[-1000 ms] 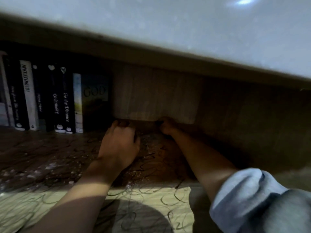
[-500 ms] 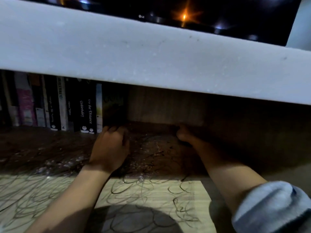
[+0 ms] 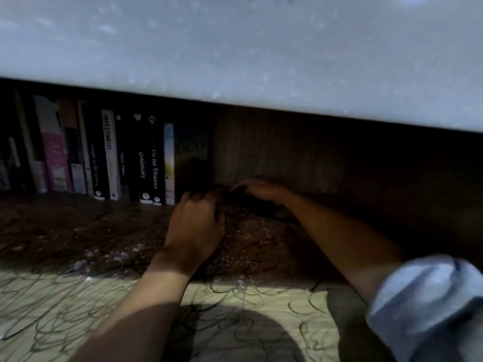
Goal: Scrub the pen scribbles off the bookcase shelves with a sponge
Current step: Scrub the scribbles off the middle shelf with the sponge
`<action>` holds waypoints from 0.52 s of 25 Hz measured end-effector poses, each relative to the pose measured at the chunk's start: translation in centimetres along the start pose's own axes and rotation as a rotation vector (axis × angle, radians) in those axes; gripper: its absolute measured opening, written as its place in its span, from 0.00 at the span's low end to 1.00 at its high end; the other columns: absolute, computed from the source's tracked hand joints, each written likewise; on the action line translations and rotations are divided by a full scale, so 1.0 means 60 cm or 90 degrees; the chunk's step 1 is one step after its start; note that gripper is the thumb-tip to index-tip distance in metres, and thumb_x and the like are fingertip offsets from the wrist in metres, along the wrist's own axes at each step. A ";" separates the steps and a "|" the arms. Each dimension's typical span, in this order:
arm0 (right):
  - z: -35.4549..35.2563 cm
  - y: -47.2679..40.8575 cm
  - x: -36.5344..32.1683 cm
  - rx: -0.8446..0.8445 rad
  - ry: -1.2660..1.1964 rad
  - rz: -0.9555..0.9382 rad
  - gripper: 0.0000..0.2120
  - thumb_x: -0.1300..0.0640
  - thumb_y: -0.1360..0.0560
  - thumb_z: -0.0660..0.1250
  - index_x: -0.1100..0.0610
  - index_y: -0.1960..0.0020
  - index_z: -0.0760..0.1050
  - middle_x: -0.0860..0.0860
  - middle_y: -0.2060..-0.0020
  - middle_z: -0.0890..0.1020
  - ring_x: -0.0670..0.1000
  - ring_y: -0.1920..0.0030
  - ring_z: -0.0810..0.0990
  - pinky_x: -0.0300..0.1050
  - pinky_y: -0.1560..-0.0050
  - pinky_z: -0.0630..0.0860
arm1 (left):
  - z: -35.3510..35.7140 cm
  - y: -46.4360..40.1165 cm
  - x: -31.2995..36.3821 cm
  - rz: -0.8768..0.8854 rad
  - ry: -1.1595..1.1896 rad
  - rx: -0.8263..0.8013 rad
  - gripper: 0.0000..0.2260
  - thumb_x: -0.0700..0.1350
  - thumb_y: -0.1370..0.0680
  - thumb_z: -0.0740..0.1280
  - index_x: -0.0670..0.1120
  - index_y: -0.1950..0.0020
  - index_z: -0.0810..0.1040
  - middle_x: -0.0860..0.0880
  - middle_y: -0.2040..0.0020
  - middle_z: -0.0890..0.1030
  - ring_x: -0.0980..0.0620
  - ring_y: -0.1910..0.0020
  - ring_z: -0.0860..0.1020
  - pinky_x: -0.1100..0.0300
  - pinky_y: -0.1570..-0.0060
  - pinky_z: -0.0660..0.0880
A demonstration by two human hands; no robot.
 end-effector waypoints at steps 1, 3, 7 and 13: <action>-0.019 0.008 0.003 -0.007 -0.043 0.002 0.21 0.73 0.24 0.54 0.65 0.35 0.73 0.55 0.35 0.74 0.50 0.38 0.71 0.20 0.53 0.66 | 0.000 0.000 0.002 0.004 0.013 0.001 0.12 0.41 0.25 0.65 0.42 0.42 0.78 0.36 0.46 0.79 0.36 0.44 0.73 0.49 0.48 0.72; -0.055 0.026 0.029 0.108 -0.100 0.048 0.17 0.71 0.22 0.55 0.64 0.35 0.73 0.50 0.41 0.74 0.48 0.43 0.70 0.21 0.61 0.66 | 0.000 0.001 0.004 -0.004 0.015 -0.011 0.12 0.42 0.24 0.65 0.42 0.41 0.77 0.37 0.45 0.79 0.37 0.42 0.73 0.49 0.47 0.72; -0.023 0.035 0.072 0.133 -0.076 0.063 0.22 0.76 0.25 0.52 0.65 0.37 0.75 0.57 0.35 0.74 0.54 0.33 0.71 0.28 0.43 0.62 | -0.002 0.002 0.003 -0.022 0.008 -0.023 0.15 0.43 0.23 0.63 0.44 0.37 0.76 0.39 0.42 0.78 0.39 0.38 0.70 0.51 0.44 0.70; 0.009 0.121 -0.008 -0.041 -0.140 -0.072 0.25 0.79 0.32 0.54 0.68 0.40 0.76 0.58 0.39 0.78 0.49 0.38 0.74 0.26 0.40 0.67 | -0.013 0.005 -0.003 0.009 0.016 0.006 0.11 0.41 0.24 0.64 0.42 0.43 0.79 0.39 0.46 0.80 0.37 0.43 0.73 0.49 0.47 0.71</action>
Point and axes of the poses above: each hand's wrist, its own y-axis away from the middle knuckle, its own z-axis out of the palm, x = y × z, the point moved 3 cm from there along -y, towards the middle knuckle
